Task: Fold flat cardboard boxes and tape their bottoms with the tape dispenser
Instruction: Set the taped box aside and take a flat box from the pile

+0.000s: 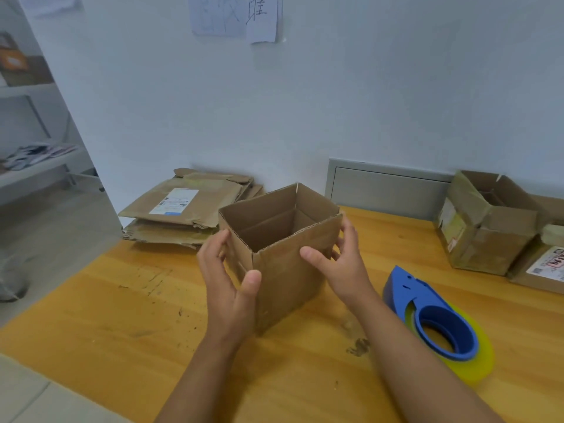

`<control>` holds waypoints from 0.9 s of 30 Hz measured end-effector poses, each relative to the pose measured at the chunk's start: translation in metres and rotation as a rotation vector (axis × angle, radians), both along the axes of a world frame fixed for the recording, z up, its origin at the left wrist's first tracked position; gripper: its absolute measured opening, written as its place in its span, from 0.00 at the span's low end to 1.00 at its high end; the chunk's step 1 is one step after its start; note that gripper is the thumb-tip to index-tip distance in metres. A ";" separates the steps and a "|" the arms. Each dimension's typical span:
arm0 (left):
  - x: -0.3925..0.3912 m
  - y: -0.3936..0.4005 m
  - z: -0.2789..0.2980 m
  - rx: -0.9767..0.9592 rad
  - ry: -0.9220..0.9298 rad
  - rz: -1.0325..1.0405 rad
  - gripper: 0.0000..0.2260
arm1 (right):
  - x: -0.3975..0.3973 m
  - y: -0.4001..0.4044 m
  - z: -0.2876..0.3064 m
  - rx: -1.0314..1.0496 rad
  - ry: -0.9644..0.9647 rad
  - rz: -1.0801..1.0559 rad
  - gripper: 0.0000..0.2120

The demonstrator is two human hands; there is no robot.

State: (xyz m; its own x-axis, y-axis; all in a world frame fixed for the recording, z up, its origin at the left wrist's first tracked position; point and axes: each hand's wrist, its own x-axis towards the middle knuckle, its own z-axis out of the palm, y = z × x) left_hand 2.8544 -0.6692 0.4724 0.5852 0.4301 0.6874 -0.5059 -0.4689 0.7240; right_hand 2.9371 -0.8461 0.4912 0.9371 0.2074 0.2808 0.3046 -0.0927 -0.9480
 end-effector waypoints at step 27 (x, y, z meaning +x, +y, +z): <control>0.025 -0.001 0.010 -0.039 0.115 -0.188 0.10 | -0.020 -0.011 -0.008 -0.006 -0.047 -0.132 0.22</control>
State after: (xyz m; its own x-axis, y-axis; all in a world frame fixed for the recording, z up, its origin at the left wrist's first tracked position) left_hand 2.8796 -0.6699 0.4822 0.7313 0.3310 0.5963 -0.4944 -0.3450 0.7978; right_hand 2.9174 -0.8573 0.4835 0.9422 0.0848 0.3240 0.3333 -0.1405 -0.9323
